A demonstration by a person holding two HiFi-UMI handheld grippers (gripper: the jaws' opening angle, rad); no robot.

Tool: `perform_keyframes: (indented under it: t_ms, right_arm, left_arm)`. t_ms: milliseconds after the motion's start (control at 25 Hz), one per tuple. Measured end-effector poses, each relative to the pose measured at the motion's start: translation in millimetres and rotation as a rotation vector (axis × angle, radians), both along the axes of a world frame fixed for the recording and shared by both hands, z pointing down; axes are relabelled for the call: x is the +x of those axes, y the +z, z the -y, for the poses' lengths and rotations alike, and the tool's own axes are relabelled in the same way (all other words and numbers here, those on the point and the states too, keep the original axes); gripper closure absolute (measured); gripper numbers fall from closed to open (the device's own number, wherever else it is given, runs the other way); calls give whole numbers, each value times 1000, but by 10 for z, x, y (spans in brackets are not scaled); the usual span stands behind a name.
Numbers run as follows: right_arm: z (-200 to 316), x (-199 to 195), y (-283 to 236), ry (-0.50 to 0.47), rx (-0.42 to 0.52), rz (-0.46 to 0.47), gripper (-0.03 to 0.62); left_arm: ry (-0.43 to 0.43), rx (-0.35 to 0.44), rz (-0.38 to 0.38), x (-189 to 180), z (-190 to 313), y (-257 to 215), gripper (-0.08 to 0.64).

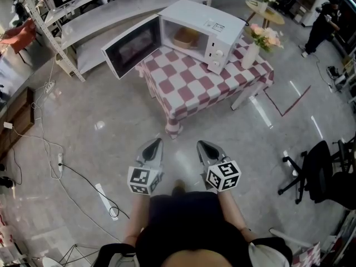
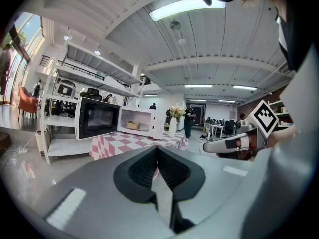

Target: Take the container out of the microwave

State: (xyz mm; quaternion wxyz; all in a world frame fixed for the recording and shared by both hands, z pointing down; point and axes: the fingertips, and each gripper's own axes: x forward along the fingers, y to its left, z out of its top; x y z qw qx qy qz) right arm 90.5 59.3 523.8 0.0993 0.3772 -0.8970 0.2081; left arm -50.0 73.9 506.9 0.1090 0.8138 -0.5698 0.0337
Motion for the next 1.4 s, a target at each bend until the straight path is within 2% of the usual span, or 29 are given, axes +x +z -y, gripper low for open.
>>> perform_keyframes:
  t_ms: [960, 1400]
  right_arm:
    - [-205, -155, 65, -45, -19, 34, 592]
    - [-69, -52, 11, -26, -9, 53, 592]
  left_arm:
    - [-21, -13, 25, -48, -333, 8, 552]
    - [-10, 13, 17, 58, -145, -48, 552]
